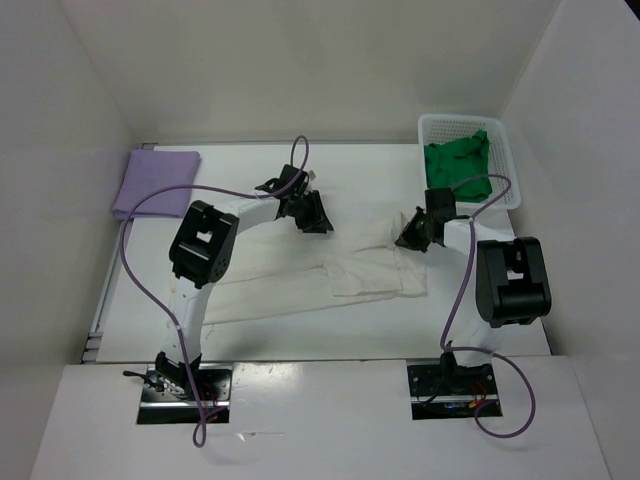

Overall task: Fold and stack the t-shirts
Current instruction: Fold the other side of the tshirt into a rectangle

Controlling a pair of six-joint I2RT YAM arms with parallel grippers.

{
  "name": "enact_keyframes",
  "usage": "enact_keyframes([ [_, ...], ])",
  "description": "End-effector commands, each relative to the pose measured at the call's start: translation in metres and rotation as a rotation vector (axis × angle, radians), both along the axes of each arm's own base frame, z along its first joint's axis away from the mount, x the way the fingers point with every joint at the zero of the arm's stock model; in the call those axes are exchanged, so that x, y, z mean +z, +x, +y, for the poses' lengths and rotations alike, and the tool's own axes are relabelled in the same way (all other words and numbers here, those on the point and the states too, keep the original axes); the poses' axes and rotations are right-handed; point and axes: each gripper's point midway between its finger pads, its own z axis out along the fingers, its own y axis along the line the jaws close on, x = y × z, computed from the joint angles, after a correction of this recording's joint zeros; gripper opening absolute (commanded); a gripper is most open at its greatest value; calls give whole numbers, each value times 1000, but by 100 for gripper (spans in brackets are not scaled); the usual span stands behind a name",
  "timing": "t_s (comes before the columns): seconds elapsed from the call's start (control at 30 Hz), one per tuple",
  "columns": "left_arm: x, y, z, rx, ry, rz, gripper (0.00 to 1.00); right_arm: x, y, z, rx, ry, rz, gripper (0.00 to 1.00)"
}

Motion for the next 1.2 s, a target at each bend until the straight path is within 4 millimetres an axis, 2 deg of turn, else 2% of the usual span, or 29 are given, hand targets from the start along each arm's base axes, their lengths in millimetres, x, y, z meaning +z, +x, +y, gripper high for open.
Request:
enact_keyframes([
  [0.0, -18, 2, 17, 32, 44, 19, 36, -1, -12, -12, -52, -67, 38, 0],
  [0.07, -25, 4, 31, 70, 64, 36, 36, -1, -15, -20, -87, -100, 48, 0],
  [0.1, -20, 5, 30, 70, 59, 27, 36, -2, -20, -22, -92, -111, 57, 0],
  [0.2, -24, 5, 36, 88, 60, 42, 36, -8, -28, -25, -120, -117, 84, 0],
  [0.27, -13, 7, 33, 82, 41, 21, 36, -4, -24, -28, -140, -125, 62, 0],
  [0.3, -16, 5, 34, 81, 45, 29, 36, -10, -26, -28, -139, -128, 80, 0],
  [0.4, 3, 5, 31, 69, 15, 5, 36, -19, -24, -28, -138, -131, 102, 2],
  [0.43, 14, 7, 30, 69, 6, -16, 36, -19, -24, -27, -133, -123, 103, 6],
  [0.47, 16, 4, 31, 69, 6, -16, 36, -19, -24, -27, -133, -123, 103, 17],
  [0.5, 21, 3, 32, 61, 6, -29, 36, -19, -24, -27, -133, -123, 103, 23],
  [0.53, 34, 1, 33, 61, -3, -50, 36, -7, -21, -26, -135, -118, 65, 29],
  [0.57, 32, -6, 36, 55, 5, -46, 36, 5, -15, -26, -137, -113, 32, 40],
  [0.6, 46, -9, 37, 55, -5, -66, 36, 14, -16, -26, -138, -110, 12, 44],
  [0.63, 51, -12, 39, 55, -7, -72, 36, 36, -15, -26, -141, -102, -41, 48],
  [0.67, 48, -21, 42, 55, -3, -64, 36, 48, -14, -26, -142, -98, -70, 49],
  [0.7, 60, -23, 45, 61, -6, -87, 36, 58, -15, -26, -136, -102, -84, 49],
  [0.77, 65, -30, 48, 61, -11, -97, 36, 79, -15, -21, -119, -71, -133, 47],
  [0.8, 66, -39, 51, 61, -9, -93, 36, 81, -19, -15, -99, -64, -129, 43],
  [0.83, 68, -44, 51, 53, -17, -88, 36, 85, -20, -10, -87, -61, -141, 38],
  [0.87, 67, -48, 53, 47, -11, -89, 36, 85, -21, -6, -74, -60, -141, 26],
  [0.9, 71, -55, 49, 28, -22, -92, 36, 85, -22, -1, -61, -59, -142, 20],
  [0.93, 68, -63, 44, 7, -31, -76, 36, 75, -30, 1, -58, -58, -109, 14],
  [0.97, 69, -67, 42, -3, -31, -76, 36, 74, -36, 9, -31, -36, -103, 8],
  [1.0, 68, -79, 30, -49, -34, -69, 36, 69, -43, 8, -39, -32, -79, 8],
  [1.03, 68, -84, 25, -72, -31, -76, 36, 58, -58, 14, -29, -28, -40, 8],
  [1.07, 70, -88, 20, -88, -30, -73, 36, 63, -64, 17, -28, -16, -59, 8],
  [1.1, 63, -97, 12, -122, -18, -61, 36, 50, -79, 13, -44, -24, -16, 15],
  [1.17, 62, -105, 6, -143, -14, -52, 36, 47, -92, 9, -83, -11, -8, 33],
])
